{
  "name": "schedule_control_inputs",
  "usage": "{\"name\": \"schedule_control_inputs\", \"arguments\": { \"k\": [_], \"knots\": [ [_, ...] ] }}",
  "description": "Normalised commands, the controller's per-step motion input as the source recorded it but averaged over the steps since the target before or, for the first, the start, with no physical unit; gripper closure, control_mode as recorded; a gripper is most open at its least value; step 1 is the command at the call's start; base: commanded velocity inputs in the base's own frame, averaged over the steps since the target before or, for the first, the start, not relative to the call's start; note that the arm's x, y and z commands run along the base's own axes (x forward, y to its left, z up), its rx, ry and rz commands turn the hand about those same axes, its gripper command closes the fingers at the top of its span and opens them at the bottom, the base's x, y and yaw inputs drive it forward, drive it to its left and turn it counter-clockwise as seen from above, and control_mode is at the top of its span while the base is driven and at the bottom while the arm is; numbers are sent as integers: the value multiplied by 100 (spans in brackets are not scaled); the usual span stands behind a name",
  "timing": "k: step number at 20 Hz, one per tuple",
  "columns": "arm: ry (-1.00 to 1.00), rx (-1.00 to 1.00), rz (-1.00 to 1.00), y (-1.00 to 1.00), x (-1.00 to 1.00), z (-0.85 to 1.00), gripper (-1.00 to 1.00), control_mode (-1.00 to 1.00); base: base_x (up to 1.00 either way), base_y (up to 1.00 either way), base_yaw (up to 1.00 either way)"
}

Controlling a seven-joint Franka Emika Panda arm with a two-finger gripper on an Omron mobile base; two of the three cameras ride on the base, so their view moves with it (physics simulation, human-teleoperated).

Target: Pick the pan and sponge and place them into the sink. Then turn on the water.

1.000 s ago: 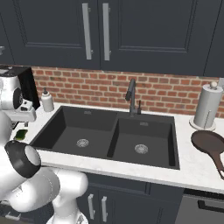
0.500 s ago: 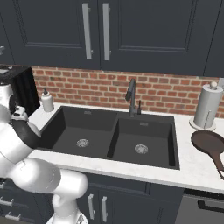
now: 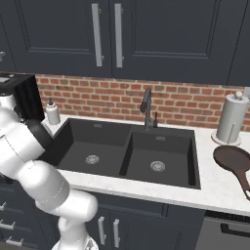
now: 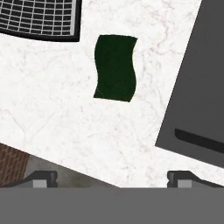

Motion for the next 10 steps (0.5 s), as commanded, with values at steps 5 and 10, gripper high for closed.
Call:
{"name": "schedule_control_inputs", "arguments": {
  "k": [5, 10],
  "knots": [
    [0, -3, 0, 0, 8, -8, -100, -100, 0, 0, 0],
    [0, -4, 0, 6, 8, -24, -100, -100, 0, 0, 0]
  ]
}}
